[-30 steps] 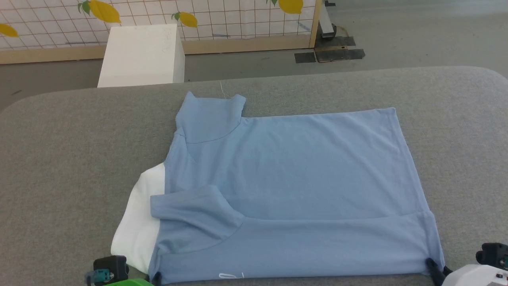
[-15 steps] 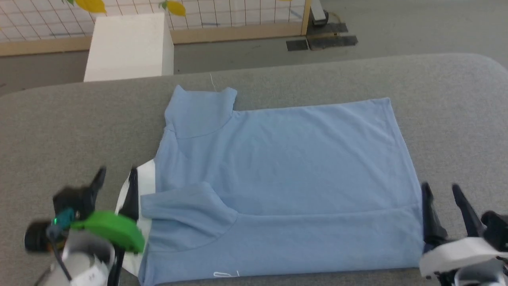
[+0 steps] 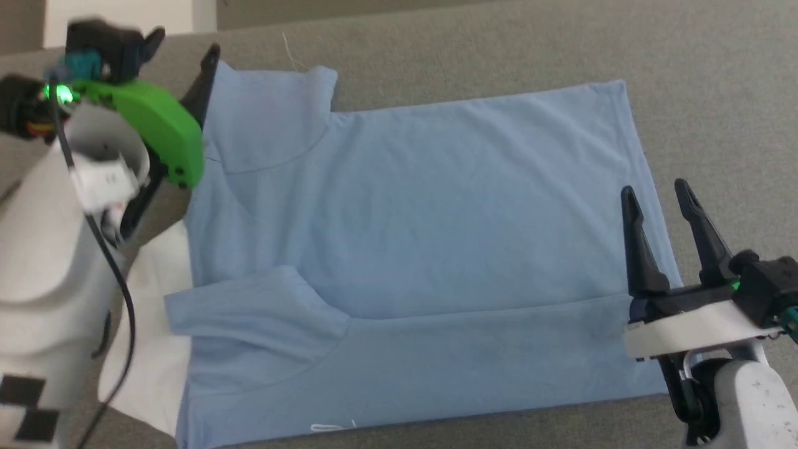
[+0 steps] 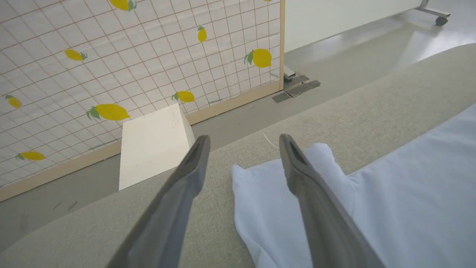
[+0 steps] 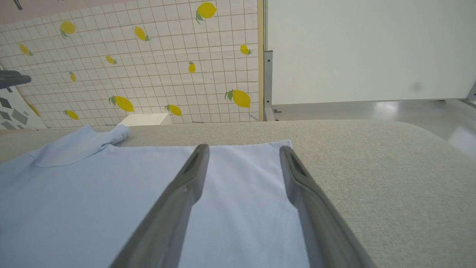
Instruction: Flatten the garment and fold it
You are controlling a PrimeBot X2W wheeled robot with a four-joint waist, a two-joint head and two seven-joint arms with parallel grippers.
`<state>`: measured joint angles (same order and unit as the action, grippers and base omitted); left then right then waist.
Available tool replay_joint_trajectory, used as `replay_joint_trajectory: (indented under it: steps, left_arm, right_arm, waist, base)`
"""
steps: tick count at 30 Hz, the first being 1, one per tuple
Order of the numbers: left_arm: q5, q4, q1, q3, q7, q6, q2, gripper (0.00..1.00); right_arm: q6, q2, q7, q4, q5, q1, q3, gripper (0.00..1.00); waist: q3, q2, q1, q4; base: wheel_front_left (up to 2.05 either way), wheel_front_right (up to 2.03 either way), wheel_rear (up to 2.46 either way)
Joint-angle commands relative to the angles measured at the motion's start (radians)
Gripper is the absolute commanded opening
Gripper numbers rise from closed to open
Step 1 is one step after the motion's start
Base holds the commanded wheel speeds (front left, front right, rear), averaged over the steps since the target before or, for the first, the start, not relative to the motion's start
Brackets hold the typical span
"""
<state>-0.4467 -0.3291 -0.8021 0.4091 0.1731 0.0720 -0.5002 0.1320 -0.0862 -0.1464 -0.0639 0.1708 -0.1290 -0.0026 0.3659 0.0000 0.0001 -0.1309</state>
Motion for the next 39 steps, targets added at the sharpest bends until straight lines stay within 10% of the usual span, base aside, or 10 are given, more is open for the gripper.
replay_joint_trajectory:
  steps: [1, 7, 18, 20, 21, 28, 39]
  left_arm:
    - [0.007, -0.03, -0.048, 0.011, 0.041, 0.012, -0.007, 1.0]
    - [-0.027, -0.153, -0.221, 0.018, 0.261, 0.021, -0.019, 1.0]
    - [-0.082, -0.207, -0.261, -0.009, 0.619, -0.113, -0.057, 1.0]
    - [-0.088, -0.186, -0.249, -0.013, 0.649, -0.13, -0.065, 0.13]
    - [-0.094, -0.174, -0.241, -0.013, 0.667, -0.135, -0.068, 0.0]
    - [-0.115, -0.092, -0.21, -0.019, 0.701, -0.153, -0.078, 0.0]
    - [-0.132, -0.041, -0.217, -0.012, 0.692, -0.15, -0.057, 0.0]
  right_arm:
    - [-0.001, 0.002, 0.002, -0.003, 0.005, -0.024, 0.012, 1.0]
    - [-0.001, 0.012, -0.003, -0.004, 0.01, -0.079, 0.055, 1.0]
    - [-0.001, 0.026, -0.016, 0.016, 0.02, -0.107, 0.09, 1.0]
    - [-0.001, 0.027, -0.012, 0.02, 0.018, -0.113, 0.092, 1.0]
    - [-0.001, 0.026, -0.005, 0.022, 0.013, -0.121, 0.094, 1.0]
    - [-0.001, -0.009, 0.072, 0.024, -0.02, -0.281, 0.084, 1.0]
    - [-0.001, -0.011, 0.561, 0.405, 0.02, -0.722, -0.031, 1.0]
  waist:
    - [0.113, 0.0, -0.0001, -0.061]
    - [0.183, 0.0, -0.0001, -0.109]
    - [0.22, 0.0, -0.0001, -0.145]
    - [0.221, 0.0, -0.0001, -0.143]
    - [0.22, 0.0, -0.0001, -0.142]
    - [0.22, 0.0, -0.0001, -0.128]
    - [0.241, 0.0, -0.0001, -0.086]
  base:
    - [0.0, 0.0, 0.0]
    - [0.0, 0.0, 0.0]
    - [0.0, 0.0, 0.0]
    - [0.0, 0.0, 0.0]
    - [0.0, 0.0, 0.0]
    - [0.0, 0.0, 0.0]
    - [0.0, 0.0, 0.0]
